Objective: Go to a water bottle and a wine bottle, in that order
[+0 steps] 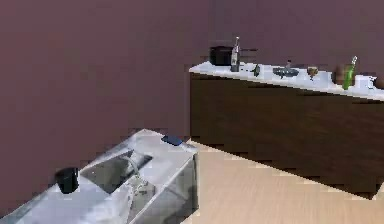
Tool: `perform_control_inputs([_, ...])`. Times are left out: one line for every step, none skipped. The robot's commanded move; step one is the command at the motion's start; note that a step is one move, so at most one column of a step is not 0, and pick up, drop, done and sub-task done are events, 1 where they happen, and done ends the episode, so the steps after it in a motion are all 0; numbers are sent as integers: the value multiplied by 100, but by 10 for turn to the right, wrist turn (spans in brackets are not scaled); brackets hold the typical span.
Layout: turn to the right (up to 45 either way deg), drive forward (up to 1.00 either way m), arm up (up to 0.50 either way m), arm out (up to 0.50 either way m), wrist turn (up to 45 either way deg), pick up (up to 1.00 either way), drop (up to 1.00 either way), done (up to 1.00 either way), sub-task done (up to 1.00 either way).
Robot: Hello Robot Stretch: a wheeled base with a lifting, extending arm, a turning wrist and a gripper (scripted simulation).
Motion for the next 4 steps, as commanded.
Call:
perform_control_inputs([450, 0, 0, 0, 0, 0, 0, 0, 0])
perform_control_inputs([450, 0, 0, 0, 0, 0, 0, 0, 0])
perform_control_inputs([300, 0, 0, 0, 0, 0, 0, 0, 0])
perform_control_inputs([0, 90, 0, 0, 0, 0, 0, 0, 0])
